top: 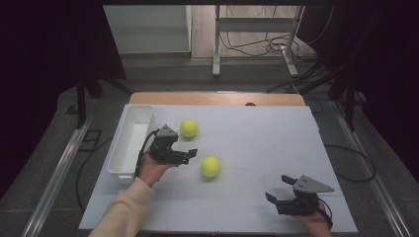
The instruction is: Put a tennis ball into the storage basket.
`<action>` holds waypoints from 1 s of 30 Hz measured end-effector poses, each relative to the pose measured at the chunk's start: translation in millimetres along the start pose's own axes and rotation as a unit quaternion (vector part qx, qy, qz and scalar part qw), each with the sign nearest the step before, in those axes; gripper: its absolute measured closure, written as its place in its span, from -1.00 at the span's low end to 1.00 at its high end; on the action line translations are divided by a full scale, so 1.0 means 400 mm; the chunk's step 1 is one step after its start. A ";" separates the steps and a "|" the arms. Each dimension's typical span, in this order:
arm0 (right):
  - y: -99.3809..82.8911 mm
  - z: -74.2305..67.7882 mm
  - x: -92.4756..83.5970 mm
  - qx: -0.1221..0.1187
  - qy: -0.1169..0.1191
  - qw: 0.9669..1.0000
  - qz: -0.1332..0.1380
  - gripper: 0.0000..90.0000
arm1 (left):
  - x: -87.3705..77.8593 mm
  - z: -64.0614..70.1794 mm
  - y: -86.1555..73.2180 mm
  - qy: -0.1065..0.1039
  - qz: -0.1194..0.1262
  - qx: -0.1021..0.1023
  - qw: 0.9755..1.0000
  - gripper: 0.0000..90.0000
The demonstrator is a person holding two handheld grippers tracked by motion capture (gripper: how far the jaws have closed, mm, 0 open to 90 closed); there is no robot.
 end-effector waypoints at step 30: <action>-0.003 0.000 0.001 -0.001 0.001 1.000 -0.002 -0.71 | 0.043 -0.060 0.024 0.027 -0.010 -0.023 0.999 -0.84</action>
Point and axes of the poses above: each handheld gripper's, and its own axes: x roughly forward along the jaws, y roughly out of its top, z roughly to its right, the point moved 10 cm from there along x, roughly forward along the jaws, and after that the axes turned 13 degrees about -x, right-handed, at the moved point
